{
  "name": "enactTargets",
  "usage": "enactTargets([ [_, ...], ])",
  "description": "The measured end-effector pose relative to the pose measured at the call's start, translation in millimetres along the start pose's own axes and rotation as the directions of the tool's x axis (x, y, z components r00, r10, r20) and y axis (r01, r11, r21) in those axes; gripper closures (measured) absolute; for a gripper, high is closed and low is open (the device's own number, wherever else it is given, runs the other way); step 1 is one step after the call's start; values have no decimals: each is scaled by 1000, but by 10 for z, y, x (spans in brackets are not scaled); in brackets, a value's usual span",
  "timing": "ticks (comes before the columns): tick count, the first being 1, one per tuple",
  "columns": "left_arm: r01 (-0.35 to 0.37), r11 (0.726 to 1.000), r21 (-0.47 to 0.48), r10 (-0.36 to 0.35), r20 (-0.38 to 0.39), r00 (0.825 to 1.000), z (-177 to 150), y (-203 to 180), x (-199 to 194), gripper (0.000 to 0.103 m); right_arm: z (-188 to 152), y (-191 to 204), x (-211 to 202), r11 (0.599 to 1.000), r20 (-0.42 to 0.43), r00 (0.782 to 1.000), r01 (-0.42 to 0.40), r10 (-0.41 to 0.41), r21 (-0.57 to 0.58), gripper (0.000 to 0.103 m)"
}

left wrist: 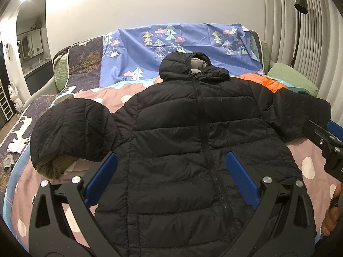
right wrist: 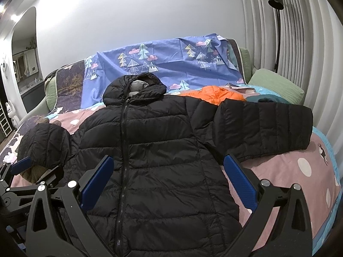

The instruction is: Fold large clothes

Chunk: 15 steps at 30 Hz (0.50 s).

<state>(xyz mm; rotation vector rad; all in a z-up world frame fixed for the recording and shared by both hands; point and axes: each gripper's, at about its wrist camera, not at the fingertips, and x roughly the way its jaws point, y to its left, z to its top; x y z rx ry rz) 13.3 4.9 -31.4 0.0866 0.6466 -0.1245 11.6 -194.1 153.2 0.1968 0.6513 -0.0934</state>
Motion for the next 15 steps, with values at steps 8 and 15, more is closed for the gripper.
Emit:
enactTargets([
  [8, -16, 1000, -4, 16, -51, 999, -33, 18, 67, 2, -26, 30, 33, 1000, -13, 1000, 9, -10, -13, 1],
  [15, -16, 1000, -9, 15, -62, 998, -46, 31, 83, 2, -72, 25, 60, 1000, -28, 1000, 13, -14, -12, 1],
])
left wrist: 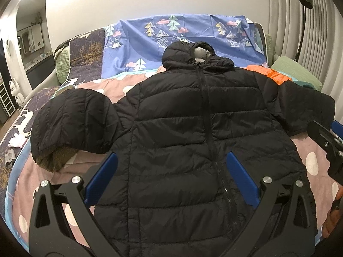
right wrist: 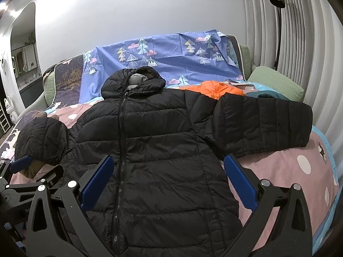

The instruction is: Fold large clothes

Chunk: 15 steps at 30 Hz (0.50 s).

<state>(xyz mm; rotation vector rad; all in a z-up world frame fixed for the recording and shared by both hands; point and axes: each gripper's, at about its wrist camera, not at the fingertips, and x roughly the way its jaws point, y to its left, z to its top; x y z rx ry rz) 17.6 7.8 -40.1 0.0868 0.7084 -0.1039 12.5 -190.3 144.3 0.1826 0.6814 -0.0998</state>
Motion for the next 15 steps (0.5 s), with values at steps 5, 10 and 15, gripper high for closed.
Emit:
enactTargets([
  [5, 2, 1000, 0, -2, 2, 1000, 3, -4, -3, 2, -2, -6, 6, 1000, -1, 1000, -1, 1, 2, 1],
  [10, 7, 1000, -2, -7, 1, 1000, 3, -8, -10, 2, -19, 7, 11, 1000, 1, 1000, -2, 2, -4, 1],
  [15, 9, 1000, -1, -9, 3, 1000, 3, -10, -16, 2, -24, 15, 16, 1000, -3, 1000, -2, 2, -6, 1],
])
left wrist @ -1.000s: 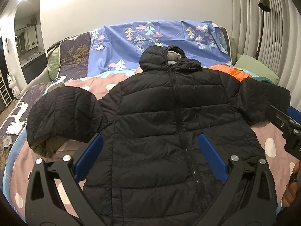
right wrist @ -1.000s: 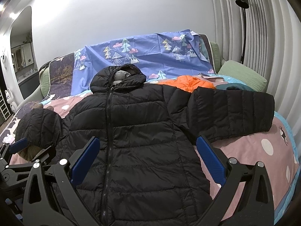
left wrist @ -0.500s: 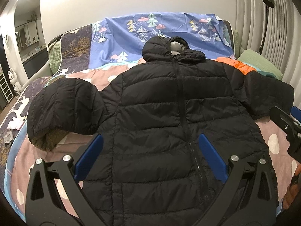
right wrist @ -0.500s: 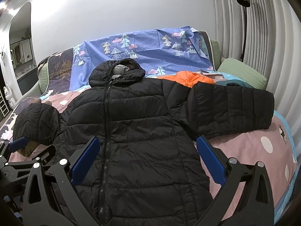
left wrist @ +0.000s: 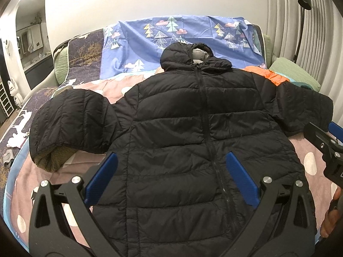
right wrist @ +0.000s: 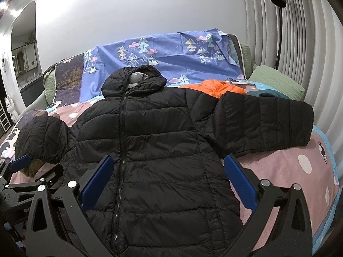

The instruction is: Fold large clothes

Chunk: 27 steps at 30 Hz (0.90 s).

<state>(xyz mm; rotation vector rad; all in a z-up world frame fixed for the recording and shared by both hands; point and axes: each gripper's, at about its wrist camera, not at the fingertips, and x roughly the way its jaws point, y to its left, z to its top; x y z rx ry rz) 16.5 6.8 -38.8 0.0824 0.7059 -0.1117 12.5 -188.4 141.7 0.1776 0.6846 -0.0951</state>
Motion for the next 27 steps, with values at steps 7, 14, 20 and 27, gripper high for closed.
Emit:
enactTargets([
  [7, -2, 1000, -2, 2, 3, 1000, 10, -3, 0, 2, 15, 16, 23, 1000, 2, 1000, 0, 0, -9, 1],
  [14, 6, 1000, 3, -6, 13, 1000, 81, 31, 36, 2, 94, 52, 97, 999, -1, 1000, -19, 19, -30, 1],
  [20, 149, 989, -7, -149, 45, 988, 591, 223, 289, 6, 707, -90, 461, 977, 33, 977, -208, 210, -46, 1],
  [27, 252, 967, -39, -252, -2, 968, 1852, 553, 1322, 16, 1797, -277, 1706, 930, -90, 926, -363, 367, 64, 15],
])
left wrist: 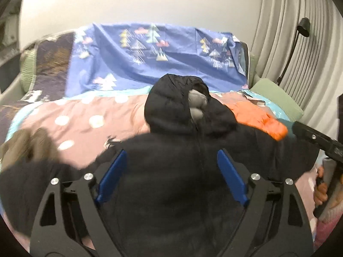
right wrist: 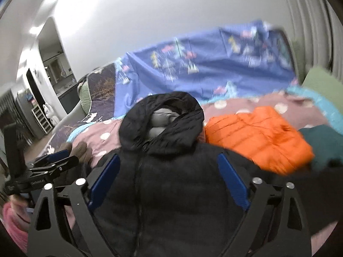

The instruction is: Fold large clothes

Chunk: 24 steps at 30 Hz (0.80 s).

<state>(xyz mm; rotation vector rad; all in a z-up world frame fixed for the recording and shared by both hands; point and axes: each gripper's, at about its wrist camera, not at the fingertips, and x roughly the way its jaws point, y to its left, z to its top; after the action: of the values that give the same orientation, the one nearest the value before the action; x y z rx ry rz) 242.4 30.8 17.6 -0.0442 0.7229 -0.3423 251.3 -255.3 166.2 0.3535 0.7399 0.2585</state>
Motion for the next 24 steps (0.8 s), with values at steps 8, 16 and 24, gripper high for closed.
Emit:
enactTargets([
  [8, 15, 989, -148, -30, -101, 994, 840, 440, 1368, 17, 509, -821, 1587, 929, -174, 974, -75, 146, 362, 29],
  [16, 125, 979, -163, -160, -222, 962, 1035, 356, 2086, 85, 624, -845, 2169, 861, -182, 936, -186, 302, 473, 93],
  [24, 298, 955, 10, -298, 44, 954, 1031, 62, 904, 96, 795, -176, 940, 921, 58, 921, -388, 386, 41, 98],
])
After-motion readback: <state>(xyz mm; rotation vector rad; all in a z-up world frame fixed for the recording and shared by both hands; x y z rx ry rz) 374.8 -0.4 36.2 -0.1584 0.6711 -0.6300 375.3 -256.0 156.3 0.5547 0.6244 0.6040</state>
